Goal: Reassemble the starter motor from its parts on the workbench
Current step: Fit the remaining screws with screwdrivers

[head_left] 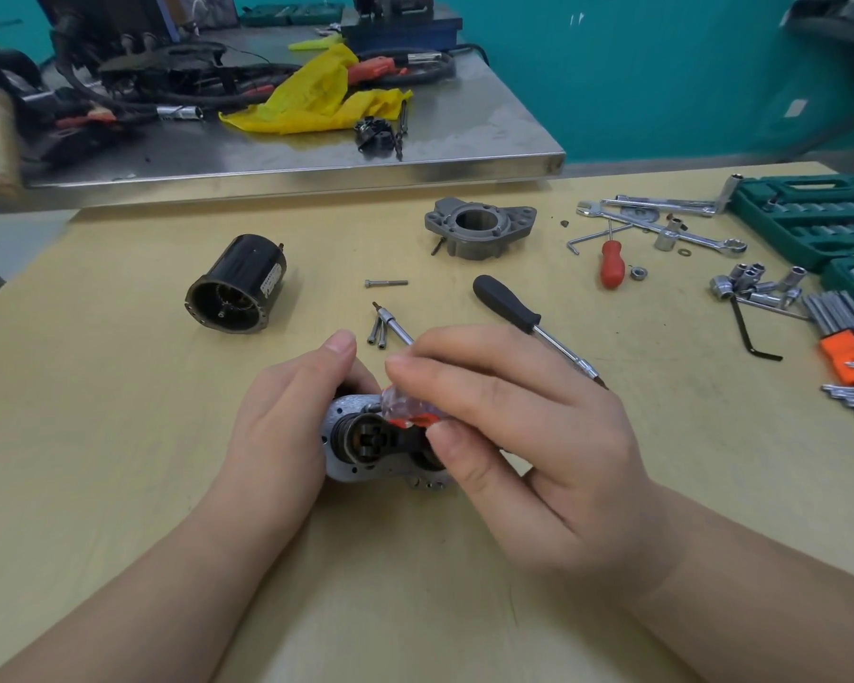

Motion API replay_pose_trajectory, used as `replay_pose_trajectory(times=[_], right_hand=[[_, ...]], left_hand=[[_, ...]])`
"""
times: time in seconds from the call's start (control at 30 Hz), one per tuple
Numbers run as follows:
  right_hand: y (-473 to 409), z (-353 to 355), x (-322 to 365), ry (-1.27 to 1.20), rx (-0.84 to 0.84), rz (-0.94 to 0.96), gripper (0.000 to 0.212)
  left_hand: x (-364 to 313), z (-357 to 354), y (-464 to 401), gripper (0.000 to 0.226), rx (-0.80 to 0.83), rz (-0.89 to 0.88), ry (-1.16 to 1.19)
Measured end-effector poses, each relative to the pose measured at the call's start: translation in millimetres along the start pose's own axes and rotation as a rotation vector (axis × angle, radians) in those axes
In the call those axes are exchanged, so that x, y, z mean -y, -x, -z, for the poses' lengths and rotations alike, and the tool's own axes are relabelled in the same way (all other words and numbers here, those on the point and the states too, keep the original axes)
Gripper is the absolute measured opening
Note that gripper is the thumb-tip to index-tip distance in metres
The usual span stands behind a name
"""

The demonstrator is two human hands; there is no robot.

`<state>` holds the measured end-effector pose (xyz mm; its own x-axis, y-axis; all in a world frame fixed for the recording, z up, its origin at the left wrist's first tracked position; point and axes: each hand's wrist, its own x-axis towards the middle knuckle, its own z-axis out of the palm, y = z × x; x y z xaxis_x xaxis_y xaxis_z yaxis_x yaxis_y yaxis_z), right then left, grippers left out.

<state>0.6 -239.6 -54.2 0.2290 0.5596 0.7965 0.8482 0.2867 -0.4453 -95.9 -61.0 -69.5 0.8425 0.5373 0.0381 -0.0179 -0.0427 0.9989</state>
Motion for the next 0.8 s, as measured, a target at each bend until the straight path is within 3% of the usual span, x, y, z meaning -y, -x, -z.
replay_pose_trajectory(times=[0.8], right_hand=[[0.9, -1.0, -0.4, -0.003, -0.009, 0.001, 0.028]], left_hand=[[-3.8, -0.9, 1.2, 0.061, 0.022, -0.008, -0.007]])
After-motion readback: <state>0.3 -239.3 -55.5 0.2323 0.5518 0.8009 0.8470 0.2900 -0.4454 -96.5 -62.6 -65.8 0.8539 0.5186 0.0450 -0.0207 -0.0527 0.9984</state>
